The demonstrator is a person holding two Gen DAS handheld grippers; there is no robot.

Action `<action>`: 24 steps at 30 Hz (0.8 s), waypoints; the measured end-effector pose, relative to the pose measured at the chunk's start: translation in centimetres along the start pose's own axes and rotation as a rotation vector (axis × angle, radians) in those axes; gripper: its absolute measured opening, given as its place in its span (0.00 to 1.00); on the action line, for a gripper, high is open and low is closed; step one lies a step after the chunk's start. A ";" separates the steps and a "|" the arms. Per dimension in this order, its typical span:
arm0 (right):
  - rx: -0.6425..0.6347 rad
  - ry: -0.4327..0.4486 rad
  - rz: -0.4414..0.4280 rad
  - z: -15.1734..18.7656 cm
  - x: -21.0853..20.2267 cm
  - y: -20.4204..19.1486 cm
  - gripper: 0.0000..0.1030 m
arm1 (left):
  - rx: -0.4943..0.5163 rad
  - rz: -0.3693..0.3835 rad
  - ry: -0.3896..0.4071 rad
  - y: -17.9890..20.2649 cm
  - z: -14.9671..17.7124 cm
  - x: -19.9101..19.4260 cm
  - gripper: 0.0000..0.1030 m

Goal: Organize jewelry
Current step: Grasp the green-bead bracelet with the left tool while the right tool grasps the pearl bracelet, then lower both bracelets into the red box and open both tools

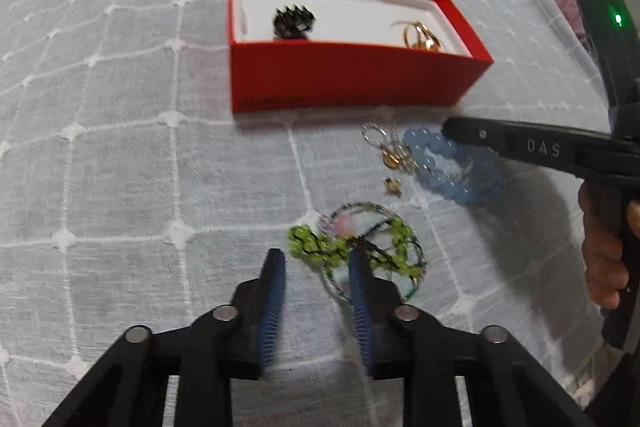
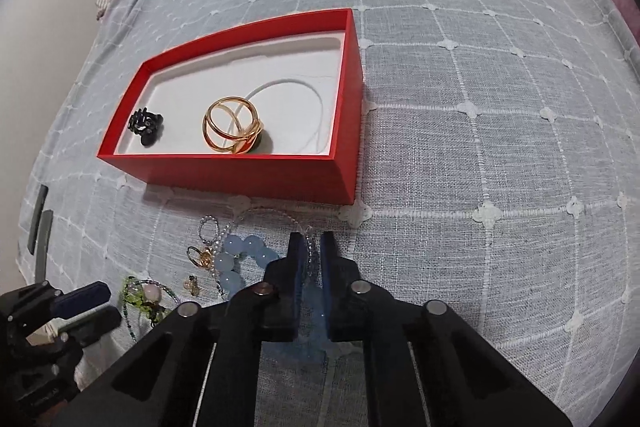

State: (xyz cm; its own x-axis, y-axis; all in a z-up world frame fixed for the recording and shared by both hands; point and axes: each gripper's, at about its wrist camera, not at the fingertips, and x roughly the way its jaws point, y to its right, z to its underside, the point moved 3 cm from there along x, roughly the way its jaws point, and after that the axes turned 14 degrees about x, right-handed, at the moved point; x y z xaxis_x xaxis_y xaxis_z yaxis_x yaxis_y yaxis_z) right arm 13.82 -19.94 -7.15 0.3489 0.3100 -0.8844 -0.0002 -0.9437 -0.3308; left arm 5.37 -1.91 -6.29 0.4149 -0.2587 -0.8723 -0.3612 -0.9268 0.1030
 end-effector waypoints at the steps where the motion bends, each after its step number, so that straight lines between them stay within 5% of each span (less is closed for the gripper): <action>1: 0.005 -0.003 -0.007 0.0 0.0 0.0 0.04 | 0.000 0.015 -0.008 0.2 0.1 0.3 0.27; 8: 0.011 0.020 -0.029 -0.2 -0.8 -0.6 0.04 | -0.006 -0.020 -0.028 0.8 0.5 1.7 0.27; 10: 0.010 0.034 -0.049 -0.1 -1.3 -0.9 0.04 | -0.008 -0.012 -0.021 1.2 0.5 1.9 0.20; 11: 0.010 0.041 -0.062 0.0 -1.6 -1.1 0.04 | -0.009 -0.018 -0.026 1.2 0.5 2.1 0.08; 14: 0.004 0.063 -0.090 0.1 -2.5 -1.7 0.03 | -0.024 -0.036 -0.029 0.8 0.6 2.0 0.00; 24: -0.054 0.119 -0.143 0.3 -4.8 -2.8 0.03 | 0.030 -0.064 0.044 0.6 0.0 -0.9 0.00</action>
State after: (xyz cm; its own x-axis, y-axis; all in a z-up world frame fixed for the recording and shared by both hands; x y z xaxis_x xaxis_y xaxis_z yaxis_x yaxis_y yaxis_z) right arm 11.84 -18.76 -2.07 0.4503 0.4283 -0.7835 0.1066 -0.8970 -0.4290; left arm 4.81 -2.22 -5.47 0.4736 -0.2118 -0.8549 -0.3576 -0.9333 0.0332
